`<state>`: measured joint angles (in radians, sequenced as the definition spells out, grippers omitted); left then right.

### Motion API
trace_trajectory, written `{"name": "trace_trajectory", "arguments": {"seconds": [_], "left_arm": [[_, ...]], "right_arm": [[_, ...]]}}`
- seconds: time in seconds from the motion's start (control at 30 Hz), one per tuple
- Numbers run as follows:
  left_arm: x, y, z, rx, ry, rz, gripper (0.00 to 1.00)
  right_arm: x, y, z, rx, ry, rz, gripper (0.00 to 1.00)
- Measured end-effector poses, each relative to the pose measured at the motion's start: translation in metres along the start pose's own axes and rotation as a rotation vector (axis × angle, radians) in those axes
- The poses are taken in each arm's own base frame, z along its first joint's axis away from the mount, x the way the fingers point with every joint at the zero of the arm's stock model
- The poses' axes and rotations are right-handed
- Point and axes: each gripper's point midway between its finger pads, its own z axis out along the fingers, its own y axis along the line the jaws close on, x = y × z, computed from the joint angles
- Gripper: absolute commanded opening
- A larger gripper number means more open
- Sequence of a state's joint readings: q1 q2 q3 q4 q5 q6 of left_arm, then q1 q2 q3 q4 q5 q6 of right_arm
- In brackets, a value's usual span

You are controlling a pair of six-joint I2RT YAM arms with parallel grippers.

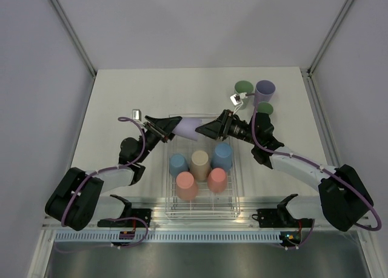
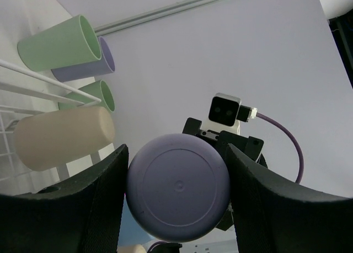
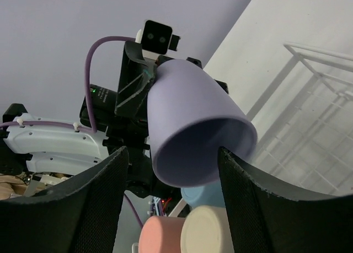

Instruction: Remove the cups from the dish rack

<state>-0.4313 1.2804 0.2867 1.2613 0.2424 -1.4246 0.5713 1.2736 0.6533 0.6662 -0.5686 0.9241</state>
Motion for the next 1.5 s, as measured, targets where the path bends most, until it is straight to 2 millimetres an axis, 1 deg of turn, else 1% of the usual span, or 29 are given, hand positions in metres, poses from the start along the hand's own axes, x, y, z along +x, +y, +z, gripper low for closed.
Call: {"name": "trace_trajectory", "arguments": {"seconds": [0.1,0.2,0.23,0.3,0.33,0.4,0.43,0.47,0.5,0.53,0.57,0.6,0.63,0.67,0.7,0.73,0.8,0.87,0.93,1.03,1.1,1.17,1.23,1.27,1.3,1.33,1.4,1.47,1.5], "left_arm": [[0.003,0.001,0.0,-0.001,0.008,-0.003,0.02],[0.007,0.002,0.001,-0.002,0.018,-0.006,0.02],[0.008,0.002,0.001,-0.003,0.02,-0.007,0.02],[0.009,-0.002,0.002,0.011,0.021,-0.008,0.02],[0.009,-0.004,0.002,0.019,0.021,-0.006,0.02],[0.01,-0.009,0.004,0.035,0.022,-0.006,0.03],[0.01,-0.011,0.004,0.041,0.022,-0.004,0.07],[0.009,-0.011,0.005,0.043,0.019,-0.005,0.2],[0.008,-0.011,0.005,0.04,0.014,-0.006,0.3],[0.007,-0.012,0.006,0.042,0.008,-0.008,0.43],[0.006,-0.013,0.006,0.048,0.002,-0.007,0.69],[0.004,-0.015,0.007,0.053,-0.003,-0.005,0.79],[0.004,-0.015,0.007,0.054,-0.006,-0.004,0.84],[0.004,-0.015,0.007,0.054,-0.004,-0.002,0.94],[0.005,-0.014,0.007,0.052,-0.001,0.003,0.99],[0.005,-0.014,0.007,0.052,0.0,0.009,1.0],[0.004,-0.013,0.006,0.043,-0.004,0.026,1.0],[0.003,-0.011,0.005,0.024,-0.007,0.053,1.0],[-0.001,-0.008,0.003,-0.005,-0.02,0.092,1.0],[-0.008,-0.007,-0.001,-0.047,-0.042,0.158,1.0],[-0.013,-0.01,-0.003,-0.07,-0.057,0.216,1.0],[-0.018,-0.014,-0.004,-0.091,-0.068,0.272,1.0],[-0.021,-0.014,-0.004,-0.123,-0.068,0.319,1.0],[-0.021,-0.013,-0.004,-0.138,-0.065,0.334,1.0],[-0.022,-0.012,-0.003,-0.155,-0.059,0.351,1.0],[-0.022,-0.009,-0.003,-0.173,-0.052,0.366,1.0],[-0.022,-0.001,-0.003,-0.213,-0.035,0.388,1.0],[-0.02,0.007,-0.005,-0.246,-0.019,0.402,1.0],[-0.02,0.011,-0.007,-0.261,-0.012,0.407,1.0]], "right_arm": [[0.004,0.01,0.009,-0.032,0.016,0.001,0.69],[0.005,0.024,0.016,-0.075,0.021,-0.006,0.64],[0.006,0.028,0.018,-0.086,0.023,-0.007,0.57],[0.007,0.032,0.022,-0.096,0.026,-0.006,0.48],[0.008,0.031,0.023,-0.096,0.028,-0.002,0.35],[0.009,0.028,0.027,-0.088,0.031,0.005,0.19],[0.01,0.026,0.028,-0.084,0.034,0.008,0.05],[0.01,0.026,0.029,-0.082,0.035,0.014,0.01],[0.01,0.029,0.03,-0.093,0.039,0.018,0.01],[0.009,0.03,0.031,-0.094,0.038,0.018,0.01],[0.007,0.032,0.031,-0.097,0.037,0.012,0.01],[0.006,0.033,0.032,-0.096,0.037,0.005,0.01],[0.005,0.034,0.033,-0.094,0.037,0.0,0.01],[0.005,0.034,0.033,-0.087,0.038,-0.011,0.01],[0.005,0.033,0.033,-0.074,0.037,-0.024,0.01],[0.005,0.031,0.031,-0.059,0.039,-0.033,0.01],[0.005,0.027,0.028,-0.007,0.044,-0.073,0.01],[-0.001,0.021,0.024,0.068,0.041,-0.126,0.01],[-0.014,0.017,0.018,0.151,0.019,-0.19,0.01],[-0.04,0.011,0.006,0.303,-0.028,-0.282,0.01],[-0.061,0.004,-0.005,0.433,-0.064,-0.329,0.01],[-0.08,-0.009,-0.018,0.582,-0.092,-0.364,0.01],[-0.097,-0.025,-0.029,0.729,-0.095,-0.384,0.01],[-0.102,-0.033,-0.032,0.781,-0.09,-0.389,0.01],[-0.107,-0.045,-0.036,0.848,-0.074,-0.39,0.01],[-0.11,-0.058,-0.041,0.906,-0.055,-0.389,0.01],[-0.111,-0.09,-0.054,1.027,0.0,-0.373,0.01],[-0.106,-0.123,-0.072,1.136,0.07,-0.343,0.01],[-0.103,-0.136,-0.08,1.178,0.098,-0.329,0.01]]}}
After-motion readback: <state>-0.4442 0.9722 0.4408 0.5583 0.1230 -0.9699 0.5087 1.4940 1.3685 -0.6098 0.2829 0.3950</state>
